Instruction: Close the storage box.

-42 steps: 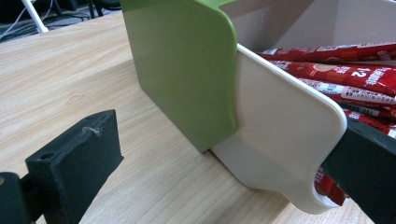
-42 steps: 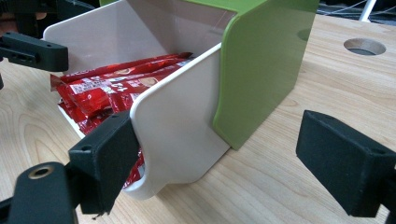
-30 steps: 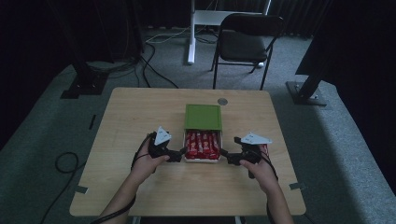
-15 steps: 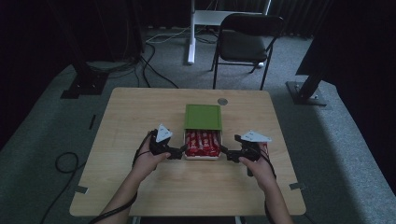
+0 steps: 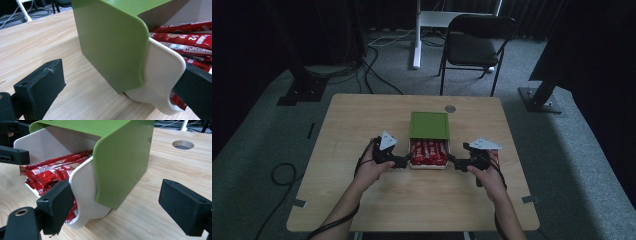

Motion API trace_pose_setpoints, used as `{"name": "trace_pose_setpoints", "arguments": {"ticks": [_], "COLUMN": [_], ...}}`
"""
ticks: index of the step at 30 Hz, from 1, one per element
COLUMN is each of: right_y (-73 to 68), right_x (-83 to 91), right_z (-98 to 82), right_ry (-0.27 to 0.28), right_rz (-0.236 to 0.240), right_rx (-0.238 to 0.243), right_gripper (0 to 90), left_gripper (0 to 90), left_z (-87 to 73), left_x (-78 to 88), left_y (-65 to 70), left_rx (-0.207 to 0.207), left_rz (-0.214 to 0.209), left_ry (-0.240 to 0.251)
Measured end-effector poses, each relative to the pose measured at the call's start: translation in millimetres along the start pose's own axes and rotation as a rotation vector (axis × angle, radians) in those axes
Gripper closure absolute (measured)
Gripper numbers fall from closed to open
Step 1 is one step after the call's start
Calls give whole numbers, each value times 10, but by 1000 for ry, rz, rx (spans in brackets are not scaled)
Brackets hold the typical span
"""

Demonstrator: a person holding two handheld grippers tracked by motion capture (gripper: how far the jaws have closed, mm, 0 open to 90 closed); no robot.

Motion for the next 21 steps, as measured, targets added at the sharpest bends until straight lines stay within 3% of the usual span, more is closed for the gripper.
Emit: {"name": "trace_pose_setpoints", "arguments": {"ticks": [12,21], "right_y": [31,66], "right_x": [-42,-84], "right_z": [21,61], "right_ry": [7,4], "right_rz": [-13,-44], "right_rx": [-18,-6], "right_gripper": [128,128], "left_gripper": [13,13], "left_z": [29,57], "left_x": [-47,-97], "left_y": [-47,-97], "left_rx": [-1,-2], "left_rz": [9,26], "left_ry": [-9,-16]}}
Point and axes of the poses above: each handheld gripper's, and its own axes: x roughly backward along the jaws, z roughly out of its top, y roughly to its right, the point moved 10 cm from there along -x, roughly forward along the jaws, and after that the axes turned 2 degrees about -x, right-handed, at the moved point
